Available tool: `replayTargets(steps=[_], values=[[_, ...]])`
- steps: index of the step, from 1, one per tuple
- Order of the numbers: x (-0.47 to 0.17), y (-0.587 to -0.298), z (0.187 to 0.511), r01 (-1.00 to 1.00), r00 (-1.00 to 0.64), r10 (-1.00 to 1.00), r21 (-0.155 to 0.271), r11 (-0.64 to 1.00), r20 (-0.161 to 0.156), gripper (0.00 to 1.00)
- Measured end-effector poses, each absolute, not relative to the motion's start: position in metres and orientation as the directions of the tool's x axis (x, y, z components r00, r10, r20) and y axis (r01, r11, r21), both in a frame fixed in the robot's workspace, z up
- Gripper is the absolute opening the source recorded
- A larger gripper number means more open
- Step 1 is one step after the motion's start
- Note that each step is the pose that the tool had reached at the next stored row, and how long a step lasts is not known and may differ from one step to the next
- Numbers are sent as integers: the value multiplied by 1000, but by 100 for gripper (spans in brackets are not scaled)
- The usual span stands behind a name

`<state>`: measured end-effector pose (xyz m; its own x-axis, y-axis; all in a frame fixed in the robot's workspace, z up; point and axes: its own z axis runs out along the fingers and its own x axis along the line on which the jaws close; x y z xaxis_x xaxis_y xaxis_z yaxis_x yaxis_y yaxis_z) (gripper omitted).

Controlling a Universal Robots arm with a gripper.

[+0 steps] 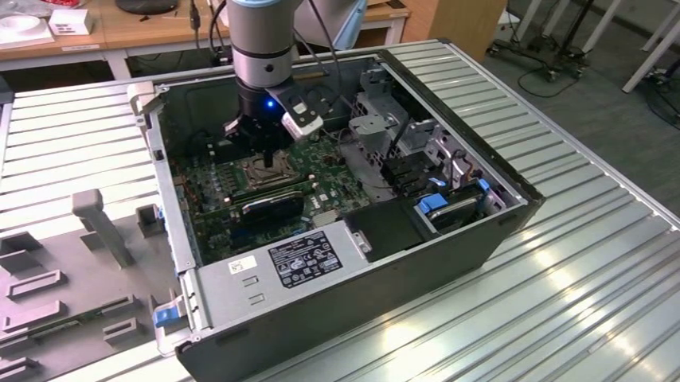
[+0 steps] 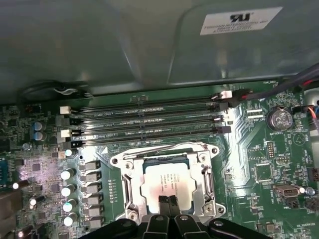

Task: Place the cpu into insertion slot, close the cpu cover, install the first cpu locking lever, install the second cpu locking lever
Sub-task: 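Install the first cpu locking lever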

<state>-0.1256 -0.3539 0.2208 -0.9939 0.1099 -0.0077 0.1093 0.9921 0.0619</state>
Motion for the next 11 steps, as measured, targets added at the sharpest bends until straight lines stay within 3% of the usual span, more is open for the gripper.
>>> replayTargets(steps=[11], values=[[-126, -354, 227, 109, -994, 110, 61, 992, -5, 11]])
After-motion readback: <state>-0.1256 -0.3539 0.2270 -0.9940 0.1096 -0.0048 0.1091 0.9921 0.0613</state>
